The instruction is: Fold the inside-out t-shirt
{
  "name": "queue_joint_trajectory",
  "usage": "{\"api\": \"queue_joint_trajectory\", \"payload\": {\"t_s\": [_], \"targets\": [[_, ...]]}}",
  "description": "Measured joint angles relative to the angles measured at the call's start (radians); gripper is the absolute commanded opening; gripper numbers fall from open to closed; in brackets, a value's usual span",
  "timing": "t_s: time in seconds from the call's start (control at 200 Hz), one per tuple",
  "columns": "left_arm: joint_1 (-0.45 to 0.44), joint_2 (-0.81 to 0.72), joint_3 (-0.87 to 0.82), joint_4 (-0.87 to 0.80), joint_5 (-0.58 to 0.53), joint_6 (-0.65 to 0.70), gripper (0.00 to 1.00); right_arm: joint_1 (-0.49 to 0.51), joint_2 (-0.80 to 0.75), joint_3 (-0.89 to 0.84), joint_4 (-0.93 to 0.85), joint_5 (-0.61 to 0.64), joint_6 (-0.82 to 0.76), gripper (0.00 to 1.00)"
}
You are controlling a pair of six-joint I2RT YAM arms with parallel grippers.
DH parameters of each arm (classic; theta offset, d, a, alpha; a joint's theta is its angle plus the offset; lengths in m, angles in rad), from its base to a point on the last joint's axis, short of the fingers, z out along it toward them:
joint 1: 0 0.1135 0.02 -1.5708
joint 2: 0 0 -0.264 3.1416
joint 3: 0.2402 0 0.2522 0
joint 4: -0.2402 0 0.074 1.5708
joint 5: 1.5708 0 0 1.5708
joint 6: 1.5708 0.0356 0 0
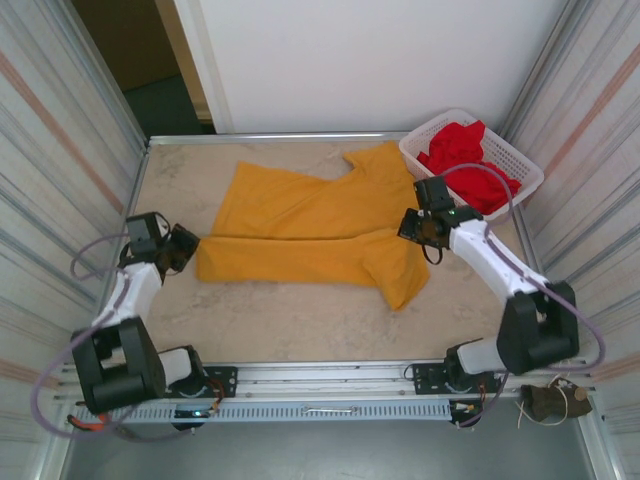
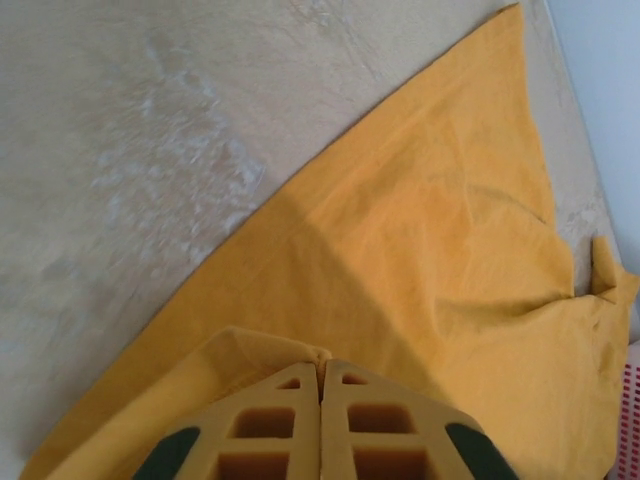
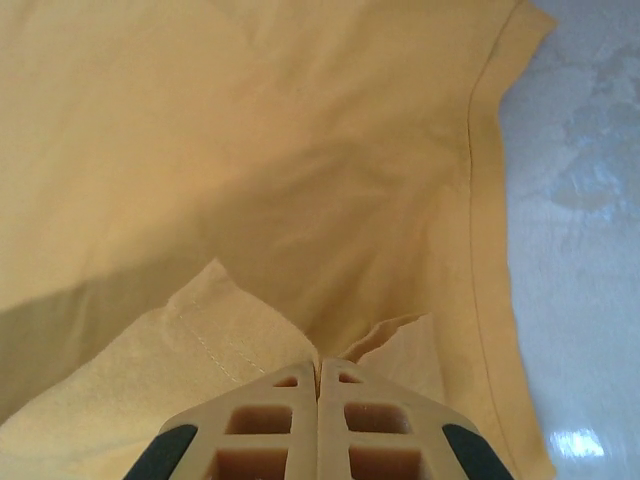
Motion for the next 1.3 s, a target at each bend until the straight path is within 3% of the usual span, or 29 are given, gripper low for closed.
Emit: {"api": "queue_joint_trajectory", "payload": {"t_s": [0.05,0.09,0.16,0.301,0.551,0.666,0.877,1.002,1.157,1.298], "targets": [[-0.004,0.086,0.041,0.026,0.013,0.016,0.27,-0.012,0.055,0.023,0.012,0.004,-0.003,0.5],[-0.005,0.145,0.072,0.047,0.026,0.027,0.32,-0.021,0.085,0.036,0.019,0.011,-0.005,0.56],[-0.004,0.232,0.122,0.079,0.051,0.049,0.44,-0.029,0.097,0.04,0.022,0.027,-0.007,0.57],[-0.002,0.25,0.151,0.1,0.082,0.071,0.49,-0.007,0.008,0.015,-0.013,0.045,0.008,0.58],[-0.061,-0.077,0.013,0.072,0.104,0.049,0.52,0.254,-0.32,-0.238,-0.103,0.06,0.155,0.64],[-0.123,-0.122,-0.095,0.093,0.111,0.019,0.52,0.34,-0.315,-0.309,-0.123,0.063,0.218,0.65],[-0.148,0.014,-0.143,0.124,0.113,-0.006,0.52,0.464,-0.21,-0.325,-0.133,0.099,0.3,0.64],[-0.175,0.085,-0.128,0.162,0.113,-0.007,0.52,0.473,-0.193,-0.345,-0.121,0.12,0.327,0.52],[-0.18,0.167,-0.124,0.195,0.086,-0.021,0.51,0.467,-0.166,-0.369,-0.12,0.138,0.339,0.01],[-0.18,0.201,-0.106,0.195,0.058,-0.032,0.5,0.399,-0.18,-0.37,-0.134,0.138,0.313,0.0]]}}
